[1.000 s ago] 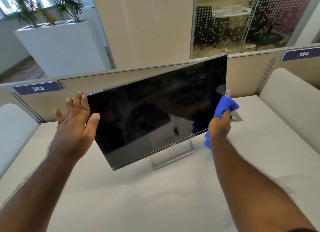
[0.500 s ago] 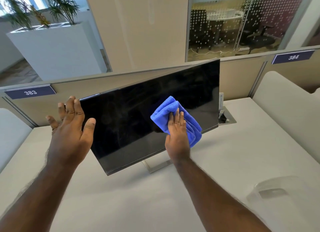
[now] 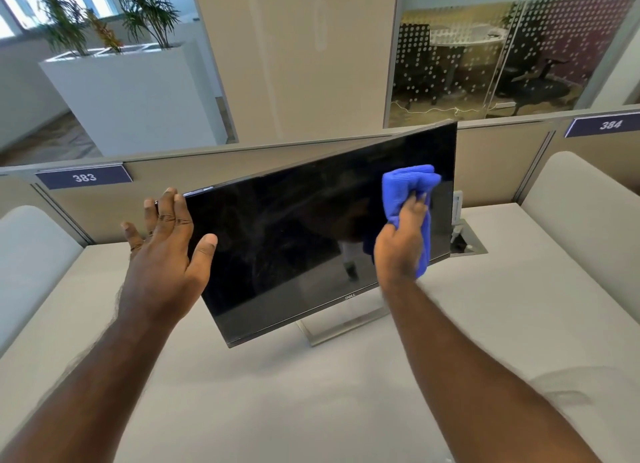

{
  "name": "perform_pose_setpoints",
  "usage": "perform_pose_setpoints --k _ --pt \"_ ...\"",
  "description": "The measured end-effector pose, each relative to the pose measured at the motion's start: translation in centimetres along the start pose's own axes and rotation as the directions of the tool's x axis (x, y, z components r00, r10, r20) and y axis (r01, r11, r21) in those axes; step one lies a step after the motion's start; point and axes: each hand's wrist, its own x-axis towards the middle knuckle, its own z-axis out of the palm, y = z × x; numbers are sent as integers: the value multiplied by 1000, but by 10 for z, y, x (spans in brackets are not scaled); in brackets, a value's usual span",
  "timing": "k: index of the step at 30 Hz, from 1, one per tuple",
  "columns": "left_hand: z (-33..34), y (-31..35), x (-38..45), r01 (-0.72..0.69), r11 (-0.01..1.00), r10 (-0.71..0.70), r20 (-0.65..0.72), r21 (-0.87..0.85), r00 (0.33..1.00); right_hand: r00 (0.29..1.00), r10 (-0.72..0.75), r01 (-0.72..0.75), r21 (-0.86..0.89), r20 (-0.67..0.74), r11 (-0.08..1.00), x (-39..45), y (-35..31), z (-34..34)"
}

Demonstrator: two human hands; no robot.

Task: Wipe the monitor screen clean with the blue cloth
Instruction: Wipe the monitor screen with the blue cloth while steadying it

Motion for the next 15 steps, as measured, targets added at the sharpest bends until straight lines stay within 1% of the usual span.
perform_pose_setpoints --k 2,3,4,6,9,11,12,15 --pt "-1 1 0 4 1000 -4 4 -6 1000 986 -168 168 -47 2 985 -21 -15 14" --pt "-1 2 1 6 1000 -6 7 -9 1000 971 -239 240 -63 26 969 -28 -21 19" --pt "-1 2 0 6 1000 -6 9 -9 1000 962 -271 274 -67 39 960 -29 -27 22" --pt "-2 3 0 2 1000 -2 12 -4 1000 968 -252 251 -88 3 964 -19 -37 24" --pt "-2 2 -2 -3 1000 3 17 -8 1000 986 -151 147 -62 -68 987 -8 -60 28" --pt "-3 2 -2 0 1000 0 24 -12 1000 981 -185 180 -95 -58 979 -20 -77 36" --pt "-3 3 -2 1 1000 -1 24 -17 1000 970 -243 236 -148 -30 960 -31 -82 40" --pt "-4 5 -1 7 999 -7 21 -40 1000 896 -406 443 -277 181 853 -71 -89 54"
